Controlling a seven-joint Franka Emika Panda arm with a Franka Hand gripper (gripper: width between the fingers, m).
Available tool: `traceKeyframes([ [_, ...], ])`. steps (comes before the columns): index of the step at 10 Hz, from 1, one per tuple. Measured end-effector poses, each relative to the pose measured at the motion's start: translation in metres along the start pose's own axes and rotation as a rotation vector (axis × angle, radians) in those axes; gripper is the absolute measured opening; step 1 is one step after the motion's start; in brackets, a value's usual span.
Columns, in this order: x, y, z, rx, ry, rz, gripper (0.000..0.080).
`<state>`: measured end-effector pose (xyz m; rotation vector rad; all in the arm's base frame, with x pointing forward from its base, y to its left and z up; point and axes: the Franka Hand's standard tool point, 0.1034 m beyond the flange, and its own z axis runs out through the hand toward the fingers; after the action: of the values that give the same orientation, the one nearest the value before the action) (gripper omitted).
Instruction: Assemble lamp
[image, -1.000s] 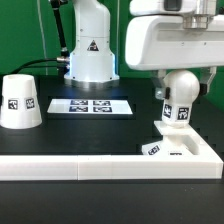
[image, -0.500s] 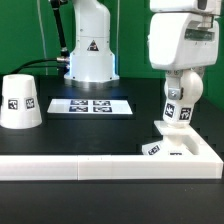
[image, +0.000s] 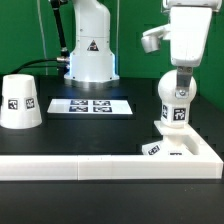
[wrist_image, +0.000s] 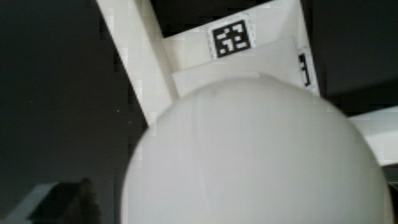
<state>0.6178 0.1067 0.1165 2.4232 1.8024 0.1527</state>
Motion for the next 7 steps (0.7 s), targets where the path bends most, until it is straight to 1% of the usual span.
traceKeyframes([
  [3, -0.0063, -0.0009, 0.0050, 0.005, -0.013, -0.093, 0.0699],
  [5, -0.0082, -0.0015, 0.0073, 0.009, -0.015, -0.087, 0.0699],
  [6, -0.0086, -0.0015, 0.0076, 0.010, -0.016, -0.086, 0.0581],
  [7, -0.0089, -0.0014, 0.0077, 0.010, -0.016, -0.086, 0.0581],
])
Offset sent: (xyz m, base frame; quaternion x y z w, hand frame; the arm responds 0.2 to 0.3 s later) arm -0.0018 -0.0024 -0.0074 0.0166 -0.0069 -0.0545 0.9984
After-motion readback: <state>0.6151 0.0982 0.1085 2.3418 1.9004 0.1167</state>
